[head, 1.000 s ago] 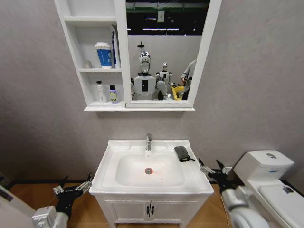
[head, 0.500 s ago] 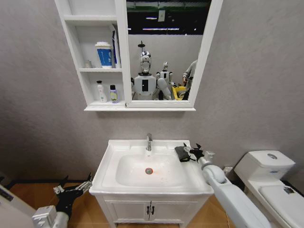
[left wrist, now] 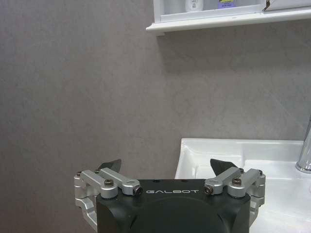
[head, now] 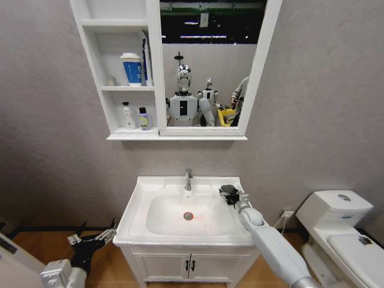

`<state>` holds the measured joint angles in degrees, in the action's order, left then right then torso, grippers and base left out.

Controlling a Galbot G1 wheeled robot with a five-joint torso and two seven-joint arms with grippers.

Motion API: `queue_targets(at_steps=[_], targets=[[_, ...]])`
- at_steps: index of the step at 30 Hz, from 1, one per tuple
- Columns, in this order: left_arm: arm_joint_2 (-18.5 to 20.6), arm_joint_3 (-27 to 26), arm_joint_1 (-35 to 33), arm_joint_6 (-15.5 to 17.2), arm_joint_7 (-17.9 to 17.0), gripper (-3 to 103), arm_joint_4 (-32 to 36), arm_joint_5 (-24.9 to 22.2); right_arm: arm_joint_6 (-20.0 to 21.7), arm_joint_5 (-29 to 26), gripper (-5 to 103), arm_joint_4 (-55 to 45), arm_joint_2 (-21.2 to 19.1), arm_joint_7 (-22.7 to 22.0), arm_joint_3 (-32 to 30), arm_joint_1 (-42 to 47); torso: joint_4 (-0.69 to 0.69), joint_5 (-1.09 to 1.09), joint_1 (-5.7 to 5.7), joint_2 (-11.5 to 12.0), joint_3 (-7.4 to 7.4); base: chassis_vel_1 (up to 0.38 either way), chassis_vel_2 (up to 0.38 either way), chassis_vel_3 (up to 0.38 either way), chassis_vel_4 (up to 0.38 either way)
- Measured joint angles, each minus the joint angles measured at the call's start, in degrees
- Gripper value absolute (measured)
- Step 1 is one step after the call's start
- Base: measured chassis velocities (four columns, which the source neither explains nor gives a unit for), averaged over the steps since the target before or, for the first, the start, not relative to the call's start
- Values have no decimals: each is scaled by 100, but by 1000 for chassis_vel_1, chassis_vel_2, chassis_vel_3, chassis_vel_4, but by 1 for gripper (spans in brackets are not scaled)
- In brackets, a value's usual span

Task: Move facial cleanser and shampoo from washbasin to cabinet, then wipe washbasin with towel.

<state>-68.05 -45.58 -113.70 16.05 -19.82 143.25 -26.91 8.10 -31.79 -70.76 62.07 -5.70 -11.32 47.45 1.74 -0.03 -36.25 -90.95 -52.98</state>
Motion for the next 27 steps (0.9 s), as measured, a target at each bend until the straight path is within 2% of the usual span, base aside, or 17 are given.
queue_targets(at_steps=[8,12,15,17,20,22,27], targets=[[2,0,0,0,-1,100,-1,0,52,-32,100,72,-47,-19,-86,76,0,0,0,0,0,0,0,0,0],[2,0,0,0,-1,100,-1,-1,50,-44,103,236,53,35,-82,23,0,0,0,0,0,0,0,0,0],[2,0,0,1,-1,100,-1,-1,36,-4,92,187,85,8,-114,13,-1,1,0,0,0,0,0,0,0],[2,0,0,1,-1,100,-1,-1,35,11,89,110,57,-11,-127,26,-1,1,0,0,0,0,0,0,0],[2,0,0,1,-1,100,-1,-1,31,57,90,74,-4,-20,-117,23,0,-1,0,0,0,0,0,0,0],[3,0,0,1,-1,100,-1,-1,16,144,95,112,-27,-24,-94,-31,0,1,0,0,0,0,0,0,0],[3,0,0,1,-1,100,-1,-2,54,142,96,84,-94,-57,-8,-98,1,0,0,0,0,0,0,0,0]])
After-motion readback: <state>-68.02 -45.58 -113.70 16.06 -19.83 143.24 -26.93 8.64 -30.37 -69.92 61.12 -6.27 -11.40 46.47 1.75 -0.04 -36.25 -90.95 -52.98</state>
